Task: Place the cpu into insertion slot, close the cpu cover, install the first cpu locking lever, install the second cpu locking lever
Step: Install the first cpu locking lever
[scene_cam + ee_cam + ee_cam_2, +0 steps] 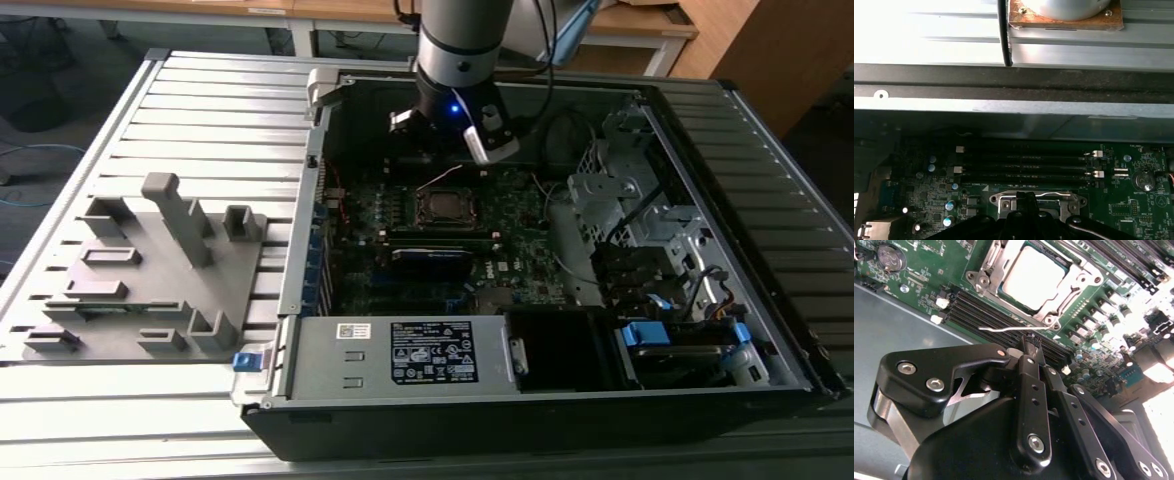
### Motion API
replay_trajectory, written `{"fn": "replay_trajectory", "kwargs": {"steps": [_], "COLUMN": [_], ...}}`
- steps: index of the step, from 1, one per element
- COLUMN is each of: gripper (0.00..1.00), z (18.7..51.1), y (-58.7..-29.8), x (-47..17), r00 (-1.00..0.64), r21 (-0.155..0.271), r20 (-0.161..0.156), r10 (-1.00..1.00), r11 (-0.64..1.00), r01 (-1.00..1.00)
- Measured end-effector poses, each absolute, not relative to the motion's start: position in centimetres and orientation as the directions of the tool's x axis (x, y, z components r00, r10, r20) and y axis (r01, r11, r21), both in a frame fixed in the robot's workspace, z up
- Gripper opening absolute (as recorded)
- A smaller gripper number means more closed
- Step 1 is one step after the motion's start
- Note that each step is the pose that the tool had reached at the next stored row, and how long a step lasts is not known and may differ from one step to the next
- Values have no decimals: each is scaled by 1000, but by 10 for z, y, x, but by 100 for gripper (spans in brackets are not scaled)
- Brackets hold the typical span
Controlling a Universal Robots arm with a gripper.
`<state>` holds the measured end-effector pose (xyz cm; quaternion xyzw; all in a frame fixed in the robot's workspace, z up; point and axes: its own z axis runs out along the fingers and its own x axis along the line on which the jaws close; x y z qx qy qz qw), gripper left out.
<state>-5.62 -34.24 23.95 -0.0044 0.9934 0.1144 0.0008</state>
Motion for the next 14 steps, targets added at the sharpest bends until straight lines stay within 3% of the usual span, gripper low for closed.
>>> {"fn": "replay_trajectory", "kwargs": {"steps": [14], "gripper": [10], "z": [234], "y": [-342], "x": [-55], "r00": [-1000], "r21": [227], "r20": [-3], "r10": [-9], "r11": [974], "r01": [-9]}}
